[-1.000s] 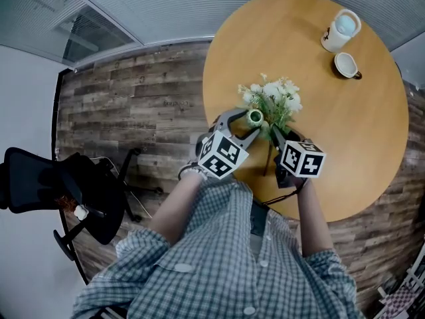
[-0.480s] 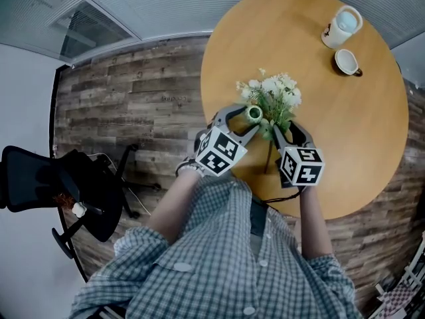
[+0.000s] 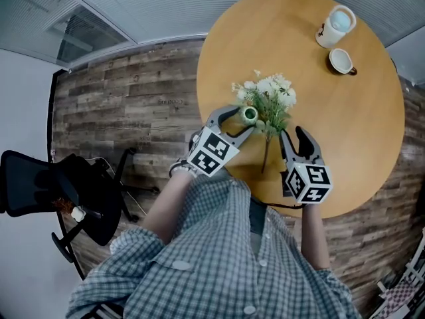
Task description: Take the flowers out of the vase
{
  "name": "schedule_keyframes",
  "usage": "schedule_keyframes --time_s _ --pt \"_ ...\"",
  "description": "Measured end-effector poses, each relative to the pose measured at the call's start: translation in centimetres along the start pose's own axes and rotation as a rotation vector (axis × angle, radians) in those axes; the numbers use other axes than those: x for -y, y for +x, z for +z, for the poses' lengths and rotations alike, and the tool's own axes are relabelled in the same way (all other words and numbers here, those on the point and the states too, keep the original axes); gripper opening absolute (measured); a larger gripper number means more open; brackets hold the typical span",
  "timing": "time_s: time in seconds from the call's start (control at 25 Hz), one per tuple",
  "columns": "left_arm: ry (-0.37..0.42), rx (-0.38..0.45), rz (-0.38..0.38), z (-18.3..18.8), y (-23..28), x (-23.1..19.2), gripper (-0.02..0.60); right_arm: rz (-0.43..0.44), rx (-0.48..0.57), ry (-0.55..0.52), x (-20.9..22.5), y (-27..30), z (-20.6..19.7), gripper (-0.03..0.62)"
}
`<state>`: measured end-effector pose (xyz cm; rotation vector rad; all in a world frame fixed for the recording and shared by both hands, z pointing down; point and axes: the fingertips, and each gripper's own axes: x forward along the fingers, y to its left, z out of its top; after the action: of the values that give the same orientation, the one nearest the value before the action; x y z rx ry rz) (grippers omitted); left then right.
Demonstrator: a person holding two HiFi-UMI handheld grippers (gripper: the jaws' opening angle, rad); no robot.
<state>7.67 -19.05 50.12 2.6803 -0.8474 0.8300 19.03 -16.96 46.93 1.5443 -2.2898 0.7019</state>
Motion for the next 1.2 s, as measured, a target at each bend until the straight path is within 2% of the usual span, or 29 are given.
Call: schedule_keyframes --time_s 0.2,0.32,0.44,0.56,0.76,1.0,1.2 --pt "-0.006 0.03 0.006 0.6 -1.9 -0.1 0.236 -0.014 0.108 -0.006 -0.6 -2.0 2.7 0.16" --pt "-0.013 0.048 0.015 1.4 -3.2 -0.3 0.228 -0.012 0.167 -0.073 -1.5 -3.0 4.4 0.155" --pt "-0.047 0.096 0.033 2.9 -4.6 -0.5 0.172 0.001 0.225 -0.167 -2.9 -4.1 6.2 0.083" --pt "-0.063 0.152 0.056 4.6 -6.1 -0.7 0.082 0.025 0.273 -0.187 -3.9 -5.0 7.8 0.049" --pt "-0.001 0.208 0.064 7.7 -8.1 0.1 0.012 0.046 0.311 -0.185 -5.0 -6.2 9.5 0.026" --pt "0.002 0.255 0.053 9.9 -9.7 1.5 0.009 0.016 0.379 -0.154 -5.3 -8.0 10.6 0.015" --pt "0.016 0.263 0.046 10.4 -10.7 2.8 0.008 0.023 0.38 -0.148 -6.3 -9.0 10.2 0.011"
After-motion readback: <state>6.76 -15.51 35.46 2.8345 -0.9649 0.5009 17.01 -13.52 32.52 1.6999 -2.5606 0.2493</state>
